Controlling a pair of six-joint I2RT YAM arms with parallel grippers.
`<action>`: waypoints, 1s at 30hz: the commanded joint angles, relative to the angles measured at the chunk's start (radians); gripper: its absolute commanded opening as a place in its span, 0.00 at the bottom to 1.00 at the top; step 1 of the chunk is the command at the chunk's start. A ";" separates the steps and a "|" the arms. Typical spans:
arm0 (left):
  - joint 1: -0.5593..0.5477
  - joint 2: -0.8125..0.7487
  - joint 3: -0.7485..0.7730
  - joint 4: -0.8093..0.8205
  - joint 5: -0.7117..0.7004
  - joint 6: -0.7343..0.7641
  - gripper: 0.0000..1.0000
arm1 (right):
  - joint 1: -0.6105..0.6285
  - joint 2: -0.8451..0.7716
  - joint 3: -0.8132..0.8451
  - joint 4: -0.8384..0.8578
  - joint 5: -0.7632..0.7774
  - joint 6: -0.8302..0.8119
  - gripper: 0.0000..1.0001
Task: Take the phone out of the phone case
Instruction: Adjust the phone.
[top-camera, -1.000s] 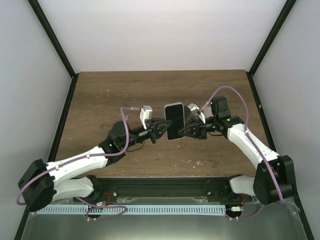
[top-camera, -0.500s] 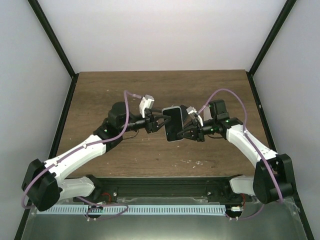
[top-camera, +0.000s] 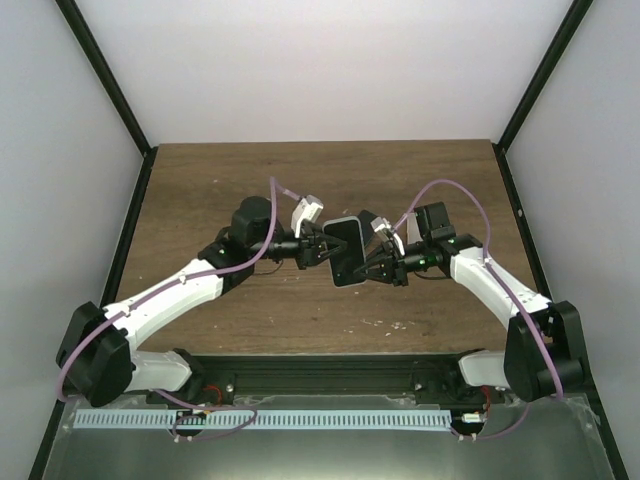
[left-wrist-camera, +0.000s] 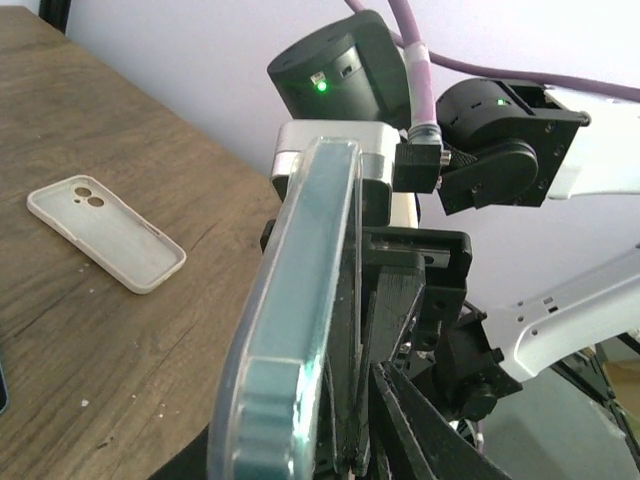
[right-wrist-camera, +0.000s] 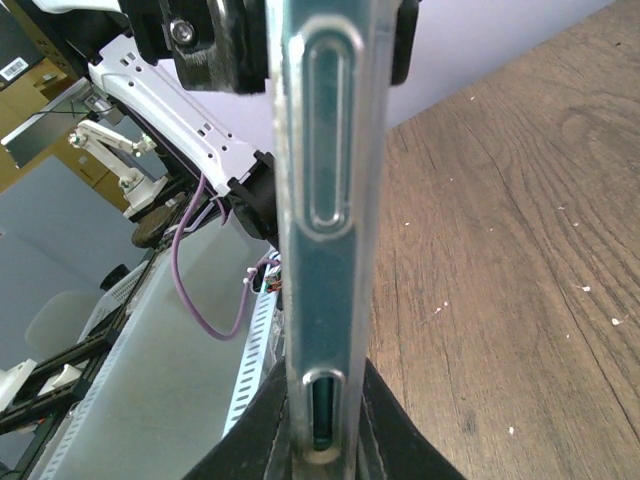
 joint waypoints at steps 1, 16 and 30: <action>-0.006 0.019 0.032 0.010 0.074 0.012 0.23 | 0.007 0.004 0.040 0.008 -0.035 -0.014 0.01; 0.010 0.015 0.092 -0.061 0.147 0.038 0.01 | 0.009 -0.010 0.057 -0.009 -0.014 -0.028 0.27; 0.041 0.057 0.167 -0.125 0.436 0.063 0.00 | 0.008 -0.234 0.149 -0.379 0.291 -0.312 0.44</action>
